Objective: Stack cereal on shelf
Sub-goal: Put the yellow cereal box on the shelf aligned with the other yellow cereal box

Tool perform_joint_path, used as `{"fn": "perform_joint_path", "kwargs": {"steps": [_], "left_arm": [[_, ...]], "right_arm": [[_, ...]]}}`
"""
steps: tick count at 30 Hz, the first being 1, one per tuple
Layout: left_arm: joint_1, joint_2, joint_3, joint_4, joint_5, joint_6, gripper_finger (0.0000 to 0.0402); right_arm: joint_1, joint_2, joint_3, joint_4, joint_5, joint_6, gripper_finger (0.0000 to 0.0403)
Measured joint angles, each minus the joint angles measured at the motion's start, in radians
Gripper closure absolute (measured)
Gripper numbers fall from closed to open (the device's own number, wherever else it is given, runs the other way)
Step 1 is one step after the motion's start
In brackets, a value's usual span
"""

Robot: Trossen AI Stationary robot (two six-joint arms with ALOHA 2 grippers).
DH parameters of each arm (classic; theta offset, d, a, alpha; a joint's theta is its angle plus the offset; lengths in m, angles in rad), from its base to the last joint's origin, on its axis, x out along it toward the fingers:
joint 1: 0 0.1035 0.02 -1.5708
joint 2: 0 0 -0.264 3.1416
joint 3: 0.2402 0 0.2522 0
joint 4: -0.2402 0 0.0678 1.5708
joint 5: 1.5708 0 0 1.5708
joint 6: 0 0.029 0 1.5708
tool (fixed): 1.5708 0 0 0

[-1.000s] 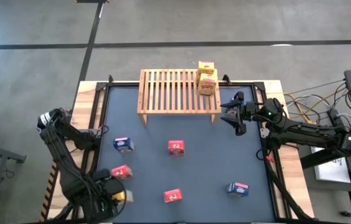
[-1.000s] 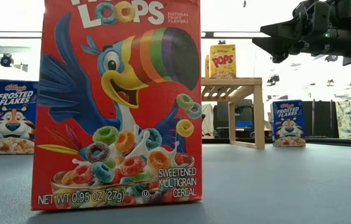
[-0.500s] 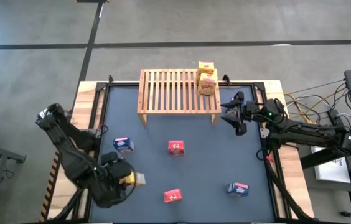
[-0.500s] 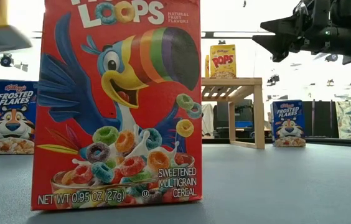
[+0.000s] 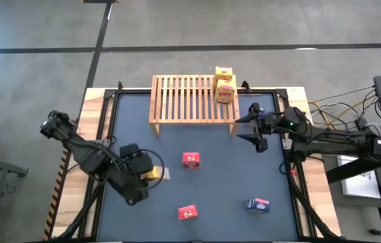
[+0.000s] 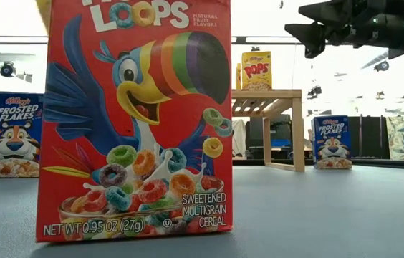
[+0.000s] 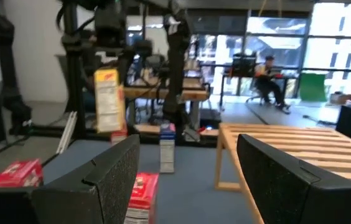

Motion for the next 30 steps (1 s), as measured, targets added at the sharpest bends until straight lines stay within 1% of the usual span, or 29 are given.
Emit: {"fn": "perform_joint_path", "kwargs": {"steps": [5,9,16,19,23,30], "left_arm": [[0.037,0.000,0.011,0.000,-0.021,0.035,0.0214],[0.054,0.001,0.011,0.010,-0.078,0.047,0.0214],[0.073,0.002,0.011,0.086,-0.159,0.121,0.0214],[0.080,0.004,0.012,0.109,-0.171,0.159,0.0214],[0.087,0.013,0.012,0.118,-0.186,0.174,0.0214],[0.099,0.040,0.012,0.174,-0.188,0.245,0.0214]], "right_arm": [[0.071,0.079,0.032,-0.004,0.089,-0.025,0.0145],[0.128,0.166,0.067,0.003,0.098,-0.073,0.0145],[0.195,0.353,0.165,0.003,0.108,-0.069,0.0145],[0.215,0.432,0.209,0.002,0.124,-0.064,0.0145],[0.253,0.524,0.264,0.007,0.126,-0.063,0.0145],[0.333,0.651,0.332,0.113,0.127,-0.048,0.0145]]}}
